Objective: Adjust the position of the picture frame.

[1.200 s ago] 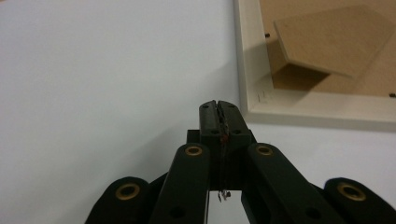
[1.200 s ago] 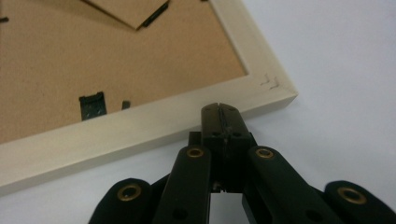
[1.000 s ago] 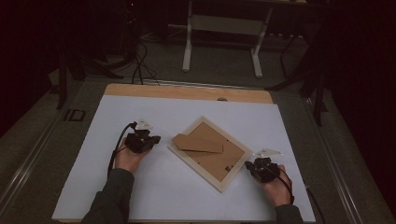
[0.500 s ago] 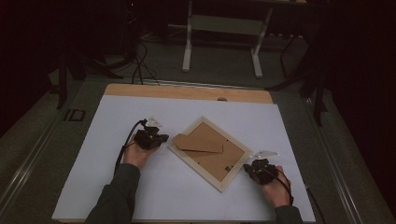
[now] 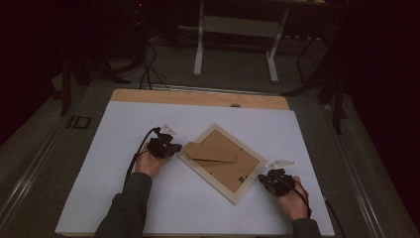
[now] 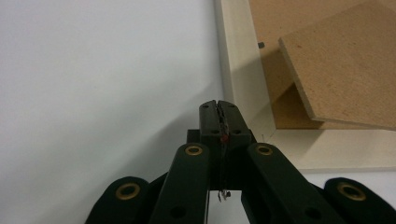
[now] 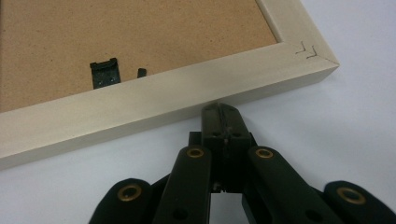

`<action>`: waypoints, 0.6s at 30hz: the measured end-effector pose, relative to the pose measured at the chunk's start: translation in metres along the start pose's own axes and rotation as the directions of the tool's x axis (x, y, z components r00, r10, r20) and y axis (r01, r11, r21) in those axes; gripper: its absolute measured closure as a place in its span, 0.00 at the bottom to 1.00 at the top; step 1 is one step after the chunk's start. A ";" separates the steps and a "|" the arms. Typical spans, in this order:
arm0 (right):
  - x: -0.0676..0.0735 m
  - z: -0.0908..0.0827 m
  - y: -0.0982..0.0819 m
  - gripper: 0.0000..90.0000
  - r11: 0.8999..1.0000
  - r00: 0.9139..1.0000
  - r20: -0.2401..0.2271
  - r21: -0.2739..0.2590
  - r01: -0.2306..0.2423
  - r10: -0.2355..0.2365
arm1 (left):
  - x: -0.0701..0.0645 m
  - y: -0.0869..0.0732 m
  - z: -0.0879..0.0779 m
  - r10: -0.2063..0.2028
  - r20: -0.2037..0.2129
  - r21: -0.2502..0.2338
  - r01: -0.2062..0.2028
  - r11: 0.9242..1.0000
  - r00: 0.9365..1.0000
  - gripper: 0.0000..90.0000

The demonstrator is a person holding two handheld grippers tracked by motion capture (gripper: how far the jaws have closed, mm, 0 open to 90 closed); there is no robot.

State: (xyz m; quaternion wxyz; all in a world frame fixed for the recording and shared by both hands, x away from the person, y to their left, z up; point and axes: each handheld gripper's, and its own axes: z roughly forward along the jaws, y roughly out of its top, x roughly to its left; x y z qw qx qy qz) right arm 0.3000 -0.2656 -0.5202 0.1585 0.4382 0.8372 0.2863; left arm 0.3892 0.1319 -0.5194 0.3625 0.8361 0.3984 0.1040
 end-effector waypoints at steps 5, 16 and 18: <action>0.000 0.000 0.000 1.00 1.000 1.000 -0.002 0.002 -0.002 0.002 | -0.002 -0.001 0.004 0.001 0.002 0.016 -0.001 1.000 1.000 1.00; 0.002 0.002 0.003 1.00 1.000 1.000 -0.005 0.003 -0.003 0.003 | -0.003 -0.003 0.005 0.002 -0.010 0.026 -0.002 1.000 1.000 1.00; 0.004 0.003 0.005 1.00 1.000 1.000 -0.005 0.007 0.006 -0.006 | -0.002 -0.006 0.004 -0.011 -0.005 0.017 0.011 1.000 1.000 1.00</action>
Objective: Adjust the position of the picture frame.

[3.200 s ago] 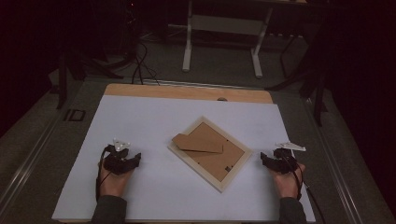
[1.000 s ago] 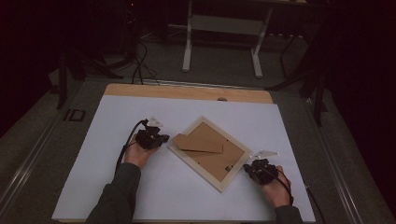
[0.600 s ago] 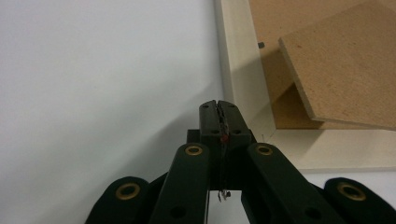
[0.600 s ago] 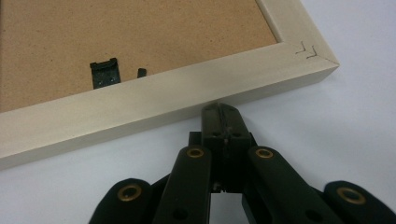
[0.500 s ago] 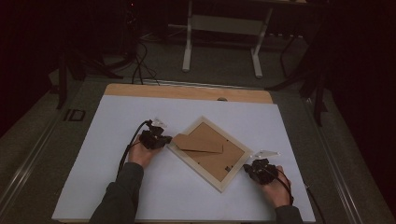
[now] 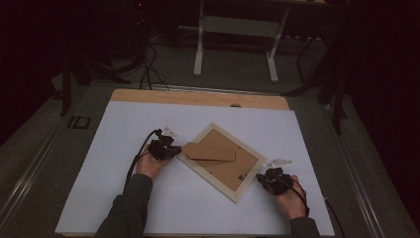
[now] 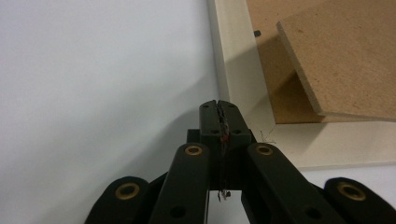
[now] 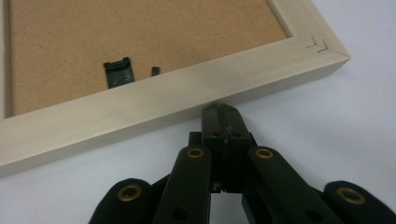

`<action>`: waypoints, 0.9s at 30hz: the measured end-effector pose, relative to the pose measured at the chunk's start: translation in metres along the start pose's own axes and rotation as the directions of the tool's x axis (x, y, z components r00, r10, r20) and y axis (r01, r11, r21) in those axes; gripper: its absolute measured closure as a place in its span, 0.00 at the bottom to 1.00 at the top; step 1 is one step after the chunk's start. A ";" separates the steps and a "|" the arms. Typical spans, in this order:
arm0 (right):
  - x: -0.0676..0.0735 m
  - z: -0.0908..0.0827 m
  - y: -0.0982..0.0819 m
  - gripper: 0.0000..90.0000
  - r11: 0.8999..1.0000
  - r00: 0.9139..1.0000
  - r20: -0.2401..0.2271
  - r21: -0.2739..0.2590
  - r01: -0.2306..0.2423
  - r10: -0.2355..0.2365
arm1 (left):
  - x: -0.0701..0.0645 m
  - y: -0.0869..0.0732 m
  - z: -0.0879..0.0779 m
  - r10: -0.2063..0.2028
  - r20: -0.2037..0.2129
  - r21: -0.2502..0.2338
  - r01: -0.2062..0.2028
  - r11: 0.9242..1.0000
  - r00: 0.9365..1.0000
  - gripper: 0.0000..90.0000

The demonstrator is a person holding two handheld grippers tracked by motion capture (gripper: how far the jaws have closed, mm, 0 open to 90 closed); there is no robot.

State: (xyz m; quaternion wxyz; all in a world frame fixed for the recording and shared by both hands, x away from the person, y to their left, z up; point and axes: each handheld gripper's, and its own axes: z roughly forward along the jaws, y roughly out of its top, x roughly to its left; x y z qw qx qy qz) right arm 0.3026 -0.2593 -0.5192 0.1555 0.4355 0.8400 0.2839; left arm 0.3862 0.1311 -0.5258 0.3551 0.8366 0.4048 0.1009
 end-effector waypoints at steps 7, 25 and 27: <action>0.001 0.002 0.003 1.00 1.000 1.000 0.006 0.002 0.007 -0.007 | 0.001 -0.003 -0.002 -0.011 0.003 -0.009 0.011 1.000 1.000 1.00; 0.003 0.009 0.012 1.00 1.000 1.000 -0.003 0.003 0.006 -0.006 | 0.004 -0.007 -0.004 -0.035 -0.014 -0.027 0.035 0.999 0.999 1.00; 0.003 0.010 0.013 1.00 1.000 1.000 -0.003 0.004 0.009 -0.009 | 0.005 -0.008 -0.005 -0.039 -0.013 -0.032 0.039 0.999 0.999 1.00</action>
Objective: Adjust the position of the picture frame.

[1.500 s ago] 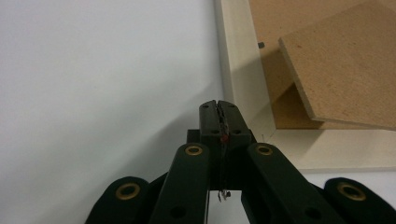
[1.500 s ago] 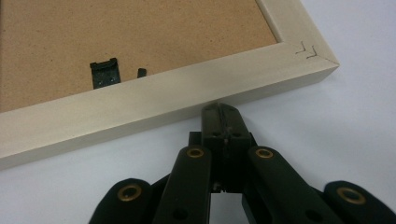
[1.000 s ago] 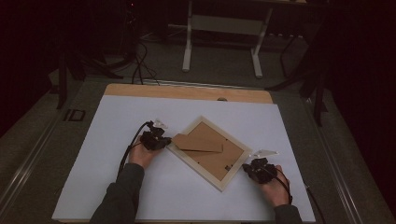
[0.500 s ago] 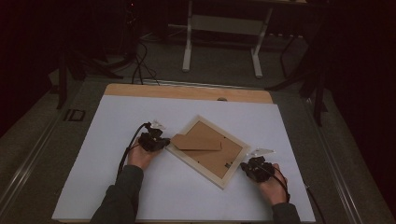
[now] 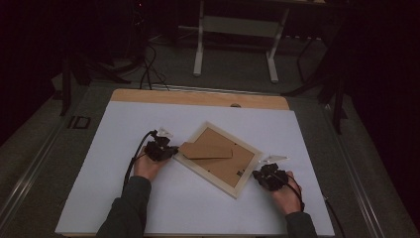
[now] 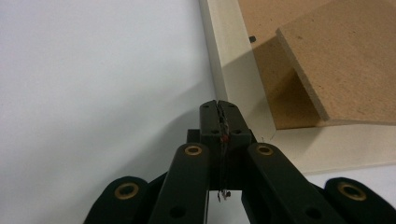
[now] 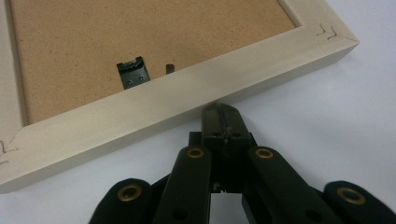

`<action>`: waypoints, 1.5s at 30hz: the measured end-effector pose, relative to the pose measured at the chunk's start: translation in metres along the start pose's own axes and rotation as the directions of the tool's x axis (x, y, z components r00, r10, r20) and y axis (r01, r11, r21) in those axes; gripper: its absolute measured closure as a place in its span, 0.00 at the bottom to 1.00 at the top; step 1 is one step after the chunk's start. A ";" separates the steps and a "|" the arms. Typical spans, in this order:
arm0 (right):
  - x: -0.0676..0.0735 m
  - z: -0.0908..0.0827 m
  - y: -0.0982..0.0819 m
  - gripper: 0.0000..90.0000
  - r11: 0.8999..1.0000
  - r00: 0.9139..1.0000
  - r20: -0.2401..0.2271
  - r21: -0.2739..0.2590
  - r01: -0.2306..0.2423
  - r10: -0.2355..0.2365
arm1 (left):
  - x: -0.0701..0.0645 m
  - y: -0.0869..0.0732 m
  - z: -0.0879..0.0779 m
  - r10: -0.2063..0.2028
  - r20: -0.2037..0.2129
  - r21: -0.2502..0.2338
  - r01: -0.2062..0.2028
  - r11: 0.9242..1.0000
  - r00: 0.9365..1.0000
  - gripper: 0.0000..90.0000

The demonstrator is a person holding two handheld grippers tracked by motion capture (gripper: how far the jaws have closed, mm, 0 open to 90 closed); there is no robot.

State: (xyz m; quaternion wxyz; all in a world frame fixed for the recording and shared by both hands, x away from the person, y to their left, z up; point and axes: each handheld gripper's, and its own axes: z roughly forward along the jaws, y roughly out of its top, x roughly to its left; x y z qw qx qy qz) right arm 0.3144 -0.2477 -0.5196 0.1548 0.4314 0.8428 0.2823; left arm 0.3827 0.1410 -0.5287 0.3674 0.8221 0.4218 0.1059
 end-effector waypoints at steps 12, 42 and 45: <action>0.000 0.004 0.005 1.00 1.000 1.000 -0.006 0.003 -0.001 0.001 | 0.003 -0.005 -0.002 -0.029 0.001 -0.014 0.029 0.999 1.000 1.00; 0.008 0.013 0.017 1.00 1.000 1.000 -0.013 -0.001 0.014 -0.014 | -0.002 -0.019 -0.017 -0.052 -0.041 -0.004 0.052 0.999 0.998 1.00; 0.009 0.015 0.019 1.00 1.000 1.000 -0.009 0.001 0.014 -0.014 | -0.001 -0.020 -0.018 -0.056 -0.043 -0.007 0.056 0.998 0.998 1.00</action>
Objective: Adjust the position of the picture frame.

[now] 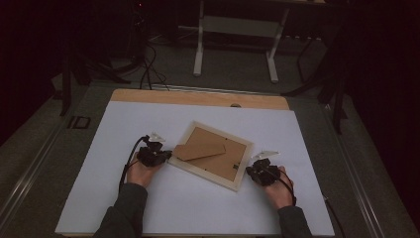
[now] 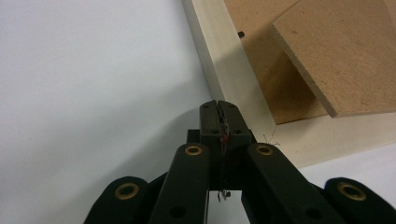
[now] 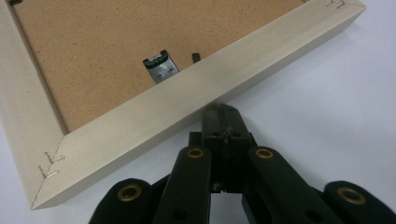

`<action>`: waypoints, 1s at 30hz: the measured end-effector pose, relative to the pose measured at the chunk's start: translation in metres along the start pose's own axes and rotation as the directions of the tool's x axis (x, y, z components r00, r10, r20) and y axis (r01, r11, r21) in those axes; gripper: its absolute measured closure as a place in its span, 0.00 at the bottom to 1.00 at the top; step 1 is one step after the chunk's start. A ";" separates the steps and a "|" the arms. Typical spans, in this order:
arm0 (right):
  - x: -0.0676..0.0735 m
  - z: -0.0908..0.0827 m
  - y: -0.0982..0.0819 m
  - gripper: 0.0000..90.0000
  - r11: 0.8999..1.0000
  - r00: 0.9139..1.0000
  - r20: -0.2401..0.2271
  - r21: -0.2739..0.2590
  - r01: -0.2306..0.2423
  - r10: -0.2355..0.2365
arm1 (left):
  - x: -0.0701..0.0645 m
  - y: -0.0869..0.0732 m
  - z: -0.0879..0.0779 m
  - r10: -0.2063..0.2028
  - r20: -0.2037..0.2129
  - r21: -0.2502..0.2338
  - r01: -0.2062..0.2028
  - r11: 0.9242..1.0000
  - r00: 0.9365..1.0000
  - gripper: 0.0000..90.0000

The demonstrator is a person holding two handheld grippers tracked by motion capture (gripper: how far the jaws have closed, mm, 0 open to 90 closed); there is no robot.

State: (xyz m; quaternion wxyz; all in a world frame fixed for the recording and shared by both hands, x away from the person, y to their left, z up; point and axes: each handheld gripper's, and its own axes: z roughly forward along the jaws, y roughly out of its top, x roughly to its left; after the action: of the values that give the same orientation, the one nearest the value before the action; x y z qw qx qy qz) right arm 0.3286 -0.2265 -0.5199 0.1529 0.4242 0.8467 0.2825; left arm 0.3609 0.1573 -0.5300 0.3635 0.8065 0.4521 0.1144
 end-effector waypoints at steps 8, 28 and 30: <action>0.003 0.005 0.008 1.00 1.000 1.000 0.014 0.006 0.004 -0.005 | 0.004 -0.002 -0.003 -0.024 -0.015 -0.003 0.024 1.000 1.000 1.00; 0.007 0.020 0.025 1.00 0.999 0.999 0.017 -0.006 -0.041 0.041 | 0.003 -0.016 -0.017 -0.040 -0.056 -0.001 0.040 0.999 0.998 1.00; 0.008 0.018 0.023 1.00 0.999 0.999 0.007 -0.003 -0.040 0.040 | 0.000 -0.018 -0.018 -0.038 -0.063 0.004 0.038 0.999 0.997 1.00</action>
State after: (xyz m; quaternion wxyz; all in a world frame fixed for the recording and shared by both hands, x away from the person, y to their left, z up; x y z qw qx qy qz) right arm 0.3474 -0.2022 -0.5203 0.1509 0.4420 0.8369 0.2852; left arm 0.3401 0.1720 -0.5292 0.3490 0.7947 0.4788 0.1316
